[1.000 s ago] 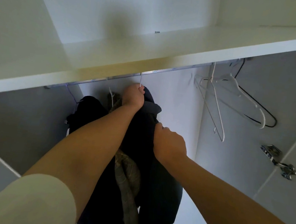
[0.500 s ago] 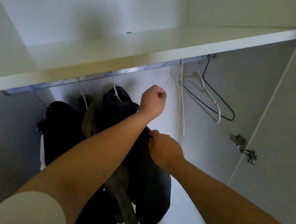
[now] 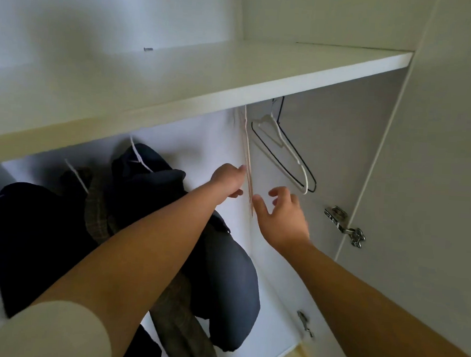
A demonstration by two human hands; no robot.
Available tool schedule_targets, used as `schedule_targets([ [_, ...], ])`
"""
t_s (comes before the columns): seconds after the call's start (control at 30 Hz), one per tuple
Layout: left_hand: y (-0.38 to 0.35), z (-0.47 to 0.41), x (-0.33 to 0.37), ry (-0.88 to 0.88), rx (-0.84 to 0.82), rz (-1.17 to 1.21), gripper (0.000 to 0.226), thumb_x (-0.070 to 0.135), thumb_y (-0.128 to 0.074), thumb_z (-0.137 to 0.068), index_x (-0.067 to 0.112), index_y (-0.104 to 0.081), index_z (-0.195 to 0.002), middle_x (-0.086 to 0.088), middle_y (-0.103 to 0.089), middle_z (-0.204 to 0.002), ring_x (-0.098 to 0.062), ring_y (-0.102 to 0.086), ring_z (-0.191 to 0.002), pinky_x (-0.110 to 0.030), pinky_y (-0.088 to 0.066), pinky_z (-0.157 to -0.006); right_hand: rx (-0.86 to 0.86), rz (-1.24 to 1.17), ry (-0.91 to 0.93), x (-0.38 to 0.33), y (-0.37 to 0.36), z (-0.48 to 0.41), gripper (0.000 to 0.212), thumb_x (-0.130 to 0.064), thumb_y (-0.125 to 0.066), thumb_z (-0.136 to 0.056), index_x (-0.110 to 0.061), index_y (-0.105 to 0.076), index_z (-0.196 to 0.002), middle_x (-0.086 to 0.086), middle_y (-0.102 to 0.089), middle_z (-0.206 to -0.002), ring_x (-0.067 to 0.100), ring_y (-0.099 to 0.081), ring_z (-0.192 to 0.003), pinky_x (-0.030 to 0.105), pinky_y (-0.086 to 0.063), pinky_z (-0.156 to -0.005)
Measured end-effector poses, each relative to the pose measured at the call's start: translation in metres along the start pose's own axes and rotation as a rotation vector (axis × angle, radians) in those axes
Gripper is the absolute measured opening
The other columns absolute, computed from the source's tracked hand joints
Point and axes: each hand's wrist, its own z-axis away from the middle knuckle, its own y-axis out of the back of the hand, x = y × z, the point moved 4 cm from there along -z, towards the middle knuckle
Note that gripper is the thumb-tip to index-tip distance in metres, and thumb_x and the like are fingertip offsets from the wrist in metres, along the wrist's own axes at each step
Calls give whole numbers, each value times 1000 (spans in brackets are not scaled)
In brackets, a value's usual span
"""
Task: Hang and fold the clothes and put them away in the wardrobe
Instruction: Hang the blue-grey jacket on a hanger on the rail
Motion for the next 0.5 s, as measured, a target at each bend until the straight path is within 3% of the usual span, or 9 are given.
schedule_targets([
  [0.1, 3, -1, 17, -160, -21, 32, 22, 32, -44, -103, 16, -59, -102, -11, -72, -108, -28, -74, -90, -43, -61, -84, -136, -107, -102, -7, -14, -8, 60, -61, -45, -98, -26, -36, -145, 8, -48, -144, 28, -59, -117, 35, -49, -84],
  [0.17, 3, 0, 29, -217, -43, 98, 10, 23, -58, -98, 19, -64, -105, -11, -73, -107, -26, -72, -91, -41, -58, -86, -198, 6, -89, -11, -19, -13, 51, -44, -42, -105, -17, -37, -148, 10, -47, -146, 32, -55, -122, 38, -51, -89],
  [0.23, 2, -3, 37, -201, -45, 187, 24, 12, -67, -91, 15, -66, -115, -10, -71, -98, -25, -67, -84, -37, -56, -83, -219, 117, -41, -14, -21, -16, 42, -24, -37, -107, -8, -43, -146, 14, -45, -148, 35, -49, -127, 38, -46, -98],
  [0.33, 0, -6, 44, -173, 43, 114, 10, 7, -58, -90, 17, -57, -87, -7, -58, -95, -28, -55, -77, -33, -49, -70, -127, 65, -78, -11, -17, -18, 46, -17, -44, -102, -10, -41, -148, 18, -43, -145, 36, -47, -128, 34, -41, -95],
  [0.4, -2, -10, 45, -124, 112, 87, 8, 10, -56, -89, 4, -54, -95, -10, -58, -100, -29, -61, -77, -26, -48, -61, -109, 93, -99, -7, -14, -19, 45, -18, -45, -103, -10, -42, -147, 15, -41, -145, 32, -52, -123, 32, -43, -91],
  [0.5, -5, -15, 41, -6, 172, 133, 36, 15, -57, -89, 1, -56, -122, -16, -65, -121, -35, -68, -105, -38, -58, -80, -114, 100, -135, 2, -7, -20, 46, -21, -43, -105, -11, -40, -149, 15, -38, -149, 31, -54, -123, 31, -43, -93],
])
